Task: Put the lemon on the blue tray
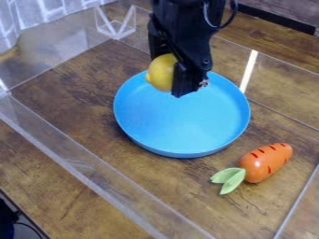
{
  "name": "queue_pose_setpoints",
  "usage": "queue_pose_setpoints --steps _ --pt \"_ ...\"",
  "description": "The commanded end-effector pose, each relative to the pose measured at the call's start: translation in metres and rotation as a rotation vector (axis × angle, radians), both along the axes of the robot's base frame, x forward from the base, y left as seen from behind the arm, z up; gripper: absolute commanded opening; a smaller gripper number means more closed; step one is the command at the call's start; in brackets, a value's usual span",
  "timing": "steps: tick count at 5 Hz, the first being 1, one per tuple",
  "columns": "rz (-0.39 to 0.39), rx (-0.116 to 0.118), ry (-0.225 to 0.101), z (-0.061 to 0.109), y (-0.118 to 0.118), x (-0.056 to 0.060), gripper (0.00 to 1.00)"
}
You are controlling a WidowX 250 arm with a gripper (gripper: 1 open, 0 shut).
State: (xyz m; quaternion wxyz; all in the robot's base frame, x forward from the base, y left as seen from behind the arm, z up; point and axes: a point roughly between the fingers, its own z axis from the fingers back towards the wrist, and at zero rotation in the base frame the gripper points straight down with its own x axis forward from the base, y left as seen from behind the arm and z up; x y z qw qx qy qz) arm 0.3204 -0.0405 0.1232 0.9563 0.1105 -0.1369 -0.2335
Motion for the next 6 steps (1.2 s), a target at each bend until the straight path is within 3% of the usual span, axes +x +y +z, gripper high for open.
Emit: queue_pose_setpoints --steps 1,4,5,6 --pt "-0.003 -0.015 -0.039 0.003 -0.005 0.004 0.00" --pt "0.050 -0.016 -0.018 -0.035 -0.001 0.010 0.00" --pt "0.067 -0.006 -0.018 -0.040 0.005 0.015 0.00" --pt "0.099 -0.006 -0.029 -0.026 0.014 0.019 0.00"
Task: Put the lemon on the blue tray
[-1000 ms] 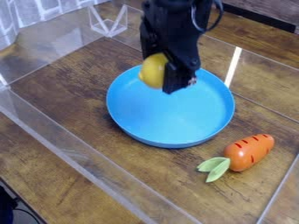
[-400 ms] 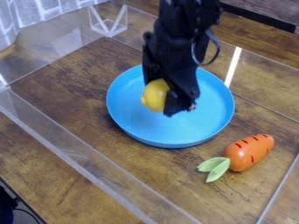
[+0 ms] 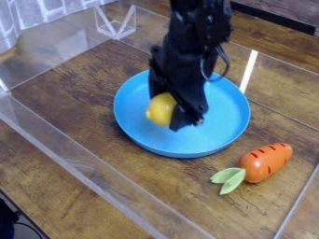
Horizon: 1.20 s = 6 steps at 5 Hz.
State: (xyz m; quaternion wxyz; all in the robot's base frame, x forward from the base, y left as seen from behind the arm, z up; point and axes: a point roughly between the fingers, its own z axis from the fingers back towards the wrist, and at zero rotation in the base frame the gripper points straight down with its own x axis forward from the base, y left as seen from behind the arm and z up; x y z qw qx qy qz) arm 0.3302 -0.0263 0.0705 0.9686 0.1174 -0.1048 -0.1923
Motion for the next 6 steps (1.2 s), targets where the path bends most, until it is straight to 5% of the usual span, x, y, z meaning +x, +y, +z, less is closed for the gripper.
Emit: queue_pose_setpoints --steps 1,3,4,6 --pt "0.049 0.001 -0.100 0.051 0.016 0.015 0.00" --pt "0.065 -0.004 -0.110 0.043 0.013 0.020 0.00" --pt "0.055 -0.011 -0.106 0.035 0.004 0.023 1.00" --pt "0.099 -0.027 -0.094 0.013 0.009 0.026 1.00"
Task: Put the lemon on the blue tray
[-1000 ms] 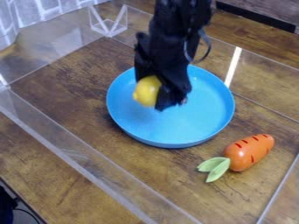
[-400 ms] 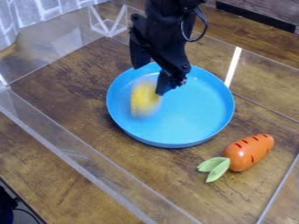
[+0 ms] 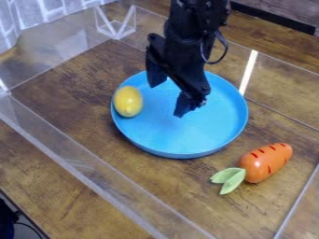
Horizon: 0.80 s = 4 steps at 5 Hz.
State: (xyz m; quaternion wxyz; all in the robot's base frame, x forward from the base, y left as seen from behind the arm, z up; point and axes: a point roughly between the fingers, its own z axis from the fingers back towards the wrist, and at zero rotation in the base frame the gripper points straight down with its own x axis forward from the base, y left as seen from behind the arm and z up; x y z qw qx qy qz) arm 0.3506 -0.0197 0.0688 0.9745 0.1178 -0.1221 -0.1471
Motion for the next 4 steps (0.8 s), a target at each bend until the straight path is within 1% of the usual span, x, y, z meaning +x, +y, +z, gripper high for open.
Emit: queue_pose_setpoints --steps 1,2,3,4 --pt "0.031 -0.036 -0.060 0.012 0.006 0.008 1.00" --pt "0.047 -0.065 -0.067 0.011 0.011 0.009 1.00" --pt "0.072 -0.069 -0.067 0.004 0.016 0.010 1.00" --pt "0.086 -0.062 -0.062 -0.003 0.018 0.012 1.00"
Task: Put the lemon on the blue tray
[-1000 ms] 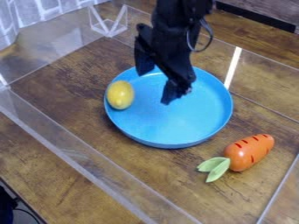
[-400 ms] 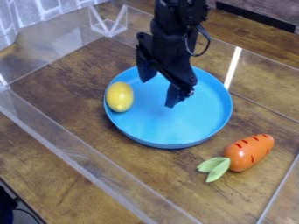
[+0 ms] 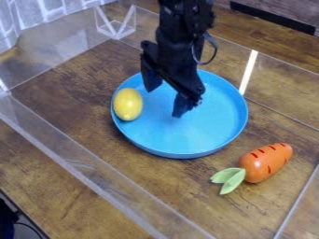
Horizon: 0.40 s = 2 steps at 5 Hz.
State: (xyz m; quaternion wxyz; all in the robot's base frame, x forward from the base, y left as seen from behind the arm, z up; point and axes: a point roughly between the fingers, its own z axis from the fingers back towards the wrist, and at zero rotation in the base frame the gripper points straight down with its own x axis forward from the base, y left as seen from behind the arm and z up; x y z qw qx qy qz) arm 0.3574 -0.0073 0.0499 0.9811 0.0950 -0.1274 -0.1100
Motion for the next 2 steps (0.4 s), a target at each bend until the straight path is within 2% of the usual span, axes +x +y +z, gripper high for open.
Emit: queue_pose_setpoints --steps 1,2 --pt "0.029 0.003 -0.046 0.0114 0.0065 0.0079 1.00" --pt "0.029 0.011 -0.044 0.0177 0.0045 0.0105 1.00"
